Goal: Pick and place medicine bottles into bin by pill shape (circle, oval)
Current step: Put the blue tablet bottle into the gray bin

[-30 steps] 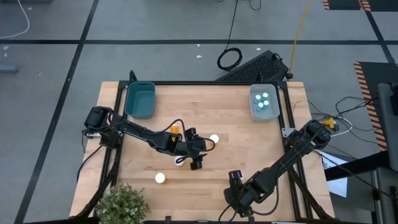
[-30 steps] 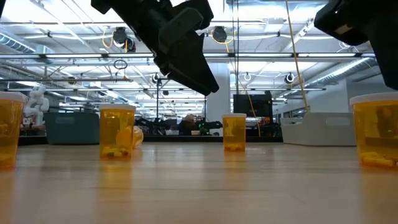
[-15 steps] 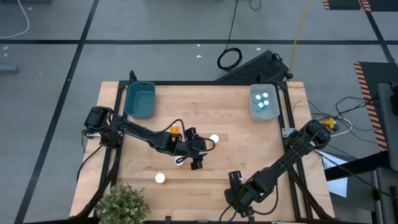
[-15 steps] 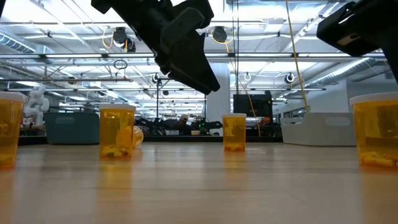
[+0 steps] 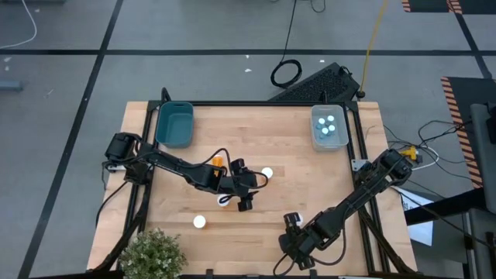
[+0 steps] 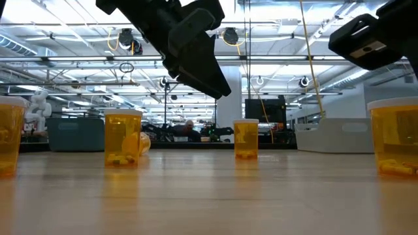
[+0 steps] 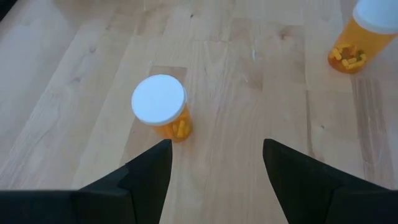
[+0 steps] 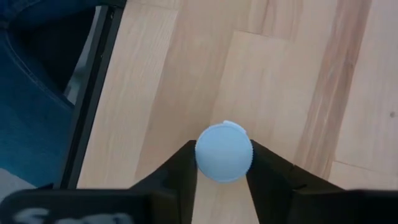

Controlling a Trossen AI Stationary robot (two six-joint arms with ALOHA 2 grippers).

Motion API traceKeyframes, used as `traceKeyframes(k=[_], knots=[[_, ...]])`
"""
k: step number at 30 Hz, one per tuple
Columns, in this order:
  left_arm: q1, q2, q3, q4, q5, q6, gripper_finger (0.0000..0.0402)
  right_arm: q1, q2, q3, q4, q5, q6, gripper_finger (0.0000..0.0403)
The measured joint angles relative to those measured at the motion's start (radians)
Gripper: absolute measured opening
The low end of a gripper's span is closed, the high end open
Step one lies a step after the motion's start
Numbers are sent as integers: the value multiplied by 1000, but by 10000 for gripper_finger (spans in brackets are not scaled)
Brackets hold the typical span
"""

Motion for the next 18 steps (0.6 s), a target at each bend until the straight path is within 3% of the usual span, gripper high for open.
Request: traceKeyframes(k=[7, 14, 18], knots=[[0, 0, 0, -2, 0, 8, 253, -33, -32, 0, -5, 0, -4, 117], [-8, 0, 1, -22, -1, 5, 253, -106, -173, 0, -46, 11, -33, 114], [-34, 0, 1, -19, -2, 9, 253, -162, -282, 0, -172, 101, -36, 114]])
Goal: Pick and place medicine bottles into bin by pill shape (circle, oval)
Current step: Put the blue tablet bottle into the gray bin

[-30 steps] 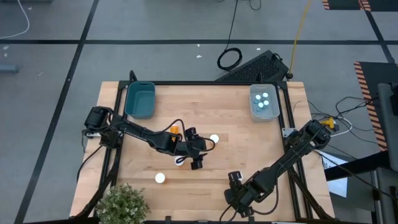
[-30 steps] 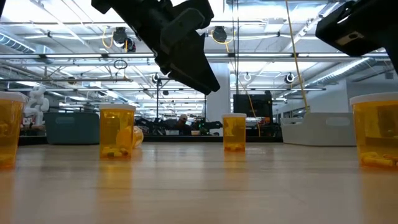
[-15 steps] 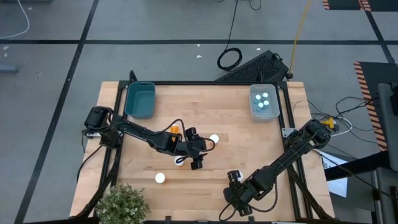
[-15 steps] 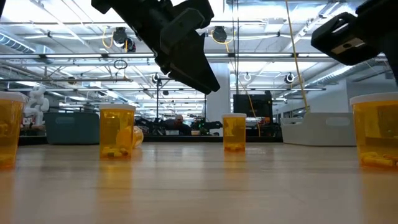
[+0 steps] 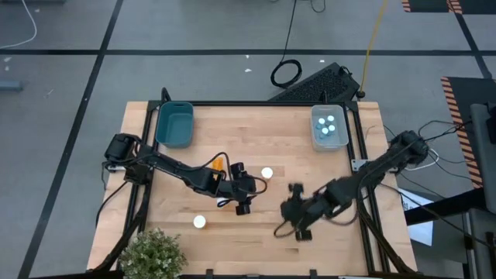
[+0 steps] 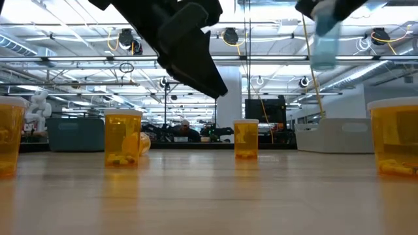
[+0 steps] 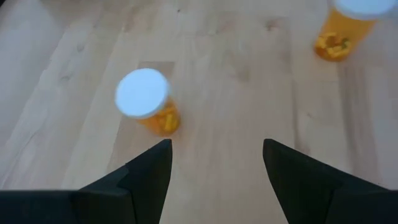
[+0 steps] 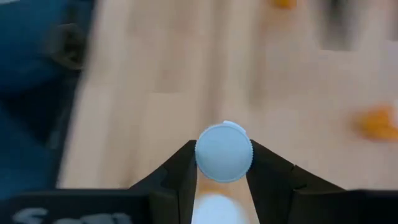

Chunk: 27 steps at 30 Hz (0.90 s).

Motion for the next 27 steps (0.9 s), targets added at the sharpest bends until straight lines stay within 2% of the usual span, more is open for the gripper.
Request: traceKeyframes(k=[6, 13, 20, 27], knots=[[-28, 0, 0, 14, -34, 34, 253, -134, -174, 0, -245, 131, 25, 115], [-23, 0, 0, 41, -35, 57, 253, -399, -361, -8, -488, 218, 31, 116], [-22, 0, 0, 41, -39, 72, 253, -720, -510, -121, -530, 218, -45, 116], [-24, 0, 0, 41, -40, 71, 253, -971, -572, -276, -481, 187, -90, 116]])
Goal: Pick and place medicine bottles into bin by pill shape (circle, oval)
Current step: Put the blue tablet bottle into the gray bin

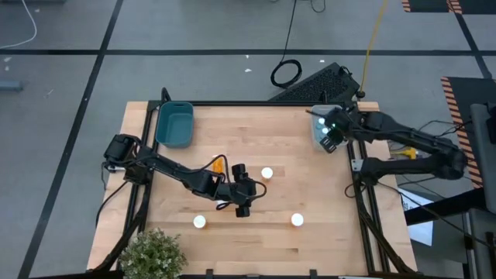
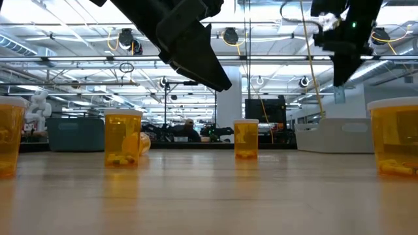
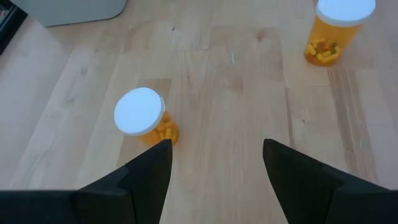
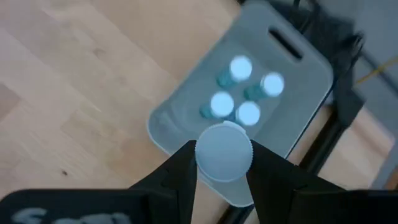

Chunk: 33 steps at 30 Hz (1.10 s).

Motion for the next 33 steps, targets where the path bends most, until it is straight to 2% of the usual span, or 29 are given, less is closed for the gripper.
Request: traceKeyframes(k=[6, 14, 19, 26, 33], knots=[[1, 0, 0, 0, 0, 1, 253, -140, 13, -111, 125, -106, -65, 116], [2, 0, 0, -1, 0, 2, 253, -264, 41, -178, 176, -105, -98, 116], [2, 0, 0, 0, 0, 3, 253, -287, 41, -236, 223, -107, -103, 116], [2, 0, 0, -1, 0, 3, 253, -291, 45, -240, 265, -131, -105, 116], [2, 0, 0, -1, 0, 7, 253, -291, 122, -257, 288, -155, -106, 116]])
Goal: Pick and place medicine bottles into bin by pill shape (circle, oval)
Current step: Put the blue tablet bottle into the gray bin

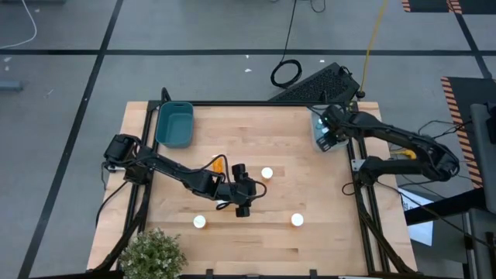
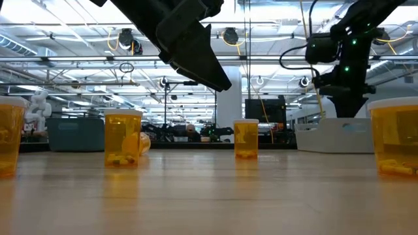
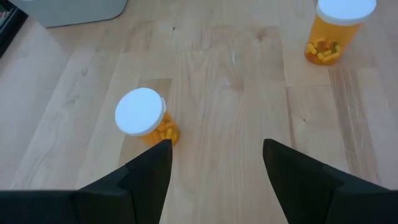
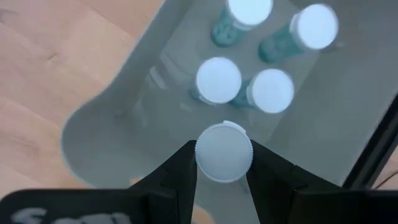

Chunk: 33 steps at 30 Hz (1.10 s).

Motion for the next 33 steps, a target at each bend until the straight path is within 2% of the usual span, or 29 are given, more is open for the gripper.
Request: traceKeyframes(k=[10, 28, 33], knots=[[0, 0, 0, 0, 0, 15, 253, -6, 87, 0, -3, 0, -3, 116], [0, 0, 0, -1, -1, 13, 253, -6, 91, 0, -2, -1, -8, 117], [0, 0, 0, -1, -2, 13, 253, -6, 91, 1, -2, -2, -11, 142]])
